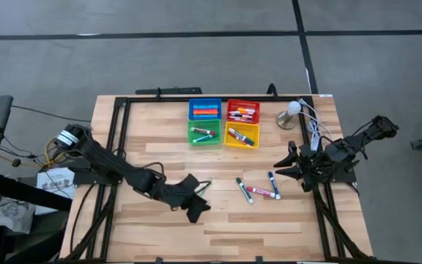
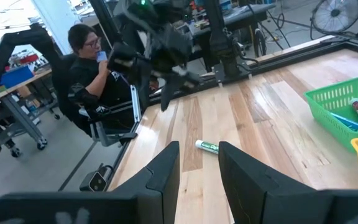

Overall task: Pick & Place Markers
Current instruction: Put the light green marker into the green bin

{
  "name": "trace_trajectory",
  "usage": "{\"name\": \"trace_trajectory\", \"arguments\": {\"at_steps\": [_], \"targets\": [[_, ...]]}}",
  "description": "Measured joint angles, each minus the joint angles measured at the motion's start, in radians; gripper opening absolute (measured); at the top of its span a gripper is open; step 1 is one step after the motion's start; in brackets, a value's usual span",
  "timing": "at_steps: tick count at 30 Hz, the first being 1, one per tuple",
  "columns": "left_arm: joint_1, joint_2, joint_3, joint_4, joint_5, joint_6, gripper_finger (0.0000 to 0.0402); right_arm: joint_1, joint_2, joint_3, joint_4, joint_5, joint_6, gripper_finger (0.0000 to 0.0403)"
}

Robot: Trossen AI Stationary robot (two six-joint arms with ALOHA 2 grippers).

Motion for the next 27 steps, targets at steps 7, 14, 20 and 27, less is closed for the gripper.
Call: {"name": "trace_trajectory", "arguments": {"at_steps": [7,14,20,27], "targets": [[-0.026,0.023,0.001,0.011,0.0,-0.063,0.0155,0.0,0.0,0.0,0.0,0.0,0.0,0.0102],[-0.013,0.023,0.002,0.032,-0.008,-0.104,0.0155,0.0,0.0,0.0,0.0,0.0,0.0,0.0102],[-0.01,0.023,0.002,0.04,-0.062,-0.148,0.0155,0.0,0.0,0.0,0.0,0.0,0.0,0.0102],[0.002,0.022,0.143,0.027,-0.03,-0.057,0.0155,0.0,0.0,0.0,-0.015,0.0,-0.009,0.0102]]}}
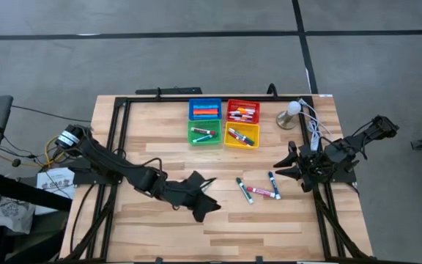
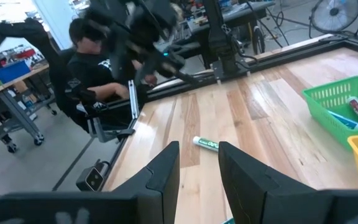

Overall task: Pick & Place Markers
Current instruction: Put the light green marker into the green bin

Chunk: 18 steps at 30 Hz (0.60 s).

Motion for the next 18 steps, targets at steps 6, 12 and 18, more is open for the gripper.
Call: {"name": "trace_trajectory", "arguments": {"at_steps": [6,12,18], "targets": [[0.048,0.027,0.164,-0.262,0.036,0.013,0.0155,0.0,0.0,0.0,-0.023,0.0,0.0,0.0102],[0.134,0.134,0.198,-0.441,0.059,-0.025,0.0155,0.0,0.0,0.0,-0.048,0.0,-0.008,0.0102],[0.2,0.242,0.197,-0.593,0.133,-0.113,0.0155,0.0,0.0,0.0,-0.059,0.0,-0.008,0.0102]]}}
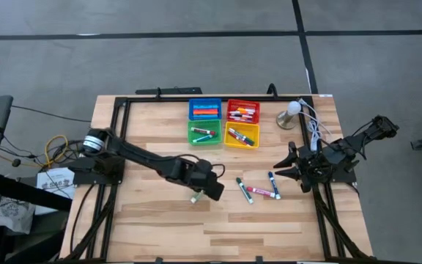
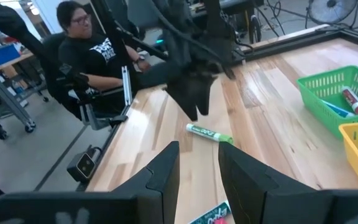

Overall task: Pick & Place Markers
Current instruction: Put the light green marker into the green bin

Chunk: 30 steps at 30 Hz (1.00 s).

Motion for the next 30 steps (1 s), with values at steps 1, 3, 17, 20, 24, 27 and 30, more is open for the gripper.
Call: {"name": "trace_trajectory", "arguments": {"at_steps": [1,3,17,20,24,27,30], "targets": [[0.002,0.014,0.0,-0.008,0.008,-0.009,0.0155,0.0,0.0,0.0,-0.001,0.0,0.0,0.0102],[-0.001,0.034,0.0,-0.025,0.012,-0.034,0.0155,0.0,0.0,0.0,-0.001,0.0,0.0,0.0102],[-0.003,0.062,-0.062,-0.016,-0.005,-0.051,0.0155,0.0,0.0,0.0,-0.018,0.0,0.0,0.0102],[-0.008,0.08,-0.066,-0.005,-0.007,-0.049,0.0155,0.0,0.0,0.0,-0.016,0.0,0.0,0.0102],[-0.008,0.127,-0.066,0.001,-0.002,-0.048,0.0155,0.0,0.0,0.0,-0.016,0.0,0.0,0.0102],[-0.007,0.155,-0.061,0.013,-0.002,-0.049,0.0155,0.0,0.0,0.0,-0.015,0.0,0.0,0.0102],[-0.007,0.176,-0.06,0.017,0.004,-0.052,0.0155,0.0,0.0,0.0,-0.014,0.0,0.0,0.0102]]}}
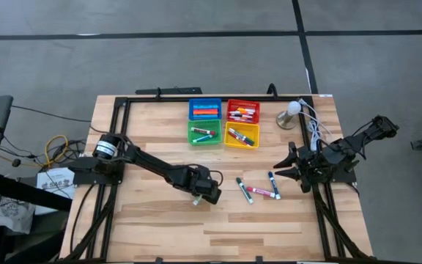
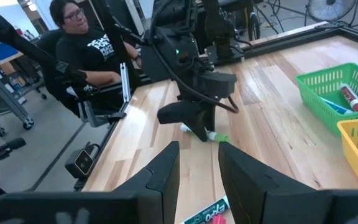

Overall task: Pick & Place Markers
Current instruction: Put the light green marker into the green bin

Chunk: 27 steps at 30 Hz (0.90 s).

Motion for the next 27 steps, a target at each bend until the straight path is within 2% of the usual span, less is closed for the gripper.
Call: {"name": "trace_trajectory", "arguments": {"at_steps": [15,19,23,27], "targets": [[-0.001,0.01,-0.003,0.011,-0.03,-0.001,0.0155,0.0,0.0,0.0,-0.001,0.0,0.005,0.0102],[0.001,0.011,-0.003,-0.002,-0.034,0.074,0.0152,0.0,0.0,0.0,-0.001,0.0,0.0,0.0102],[0.005,0.009,-0.002,-0.1,-0.043,0.087,0.0127,0.0,0.0,0.0,-0.001,0.0,0.0,0.0102],[0.01,0.008,-0.001,-0.142,-0.041,0.087,0.008,0.0,0.0,0.0,-0.001,0.0,0.0,0.0102]]}}
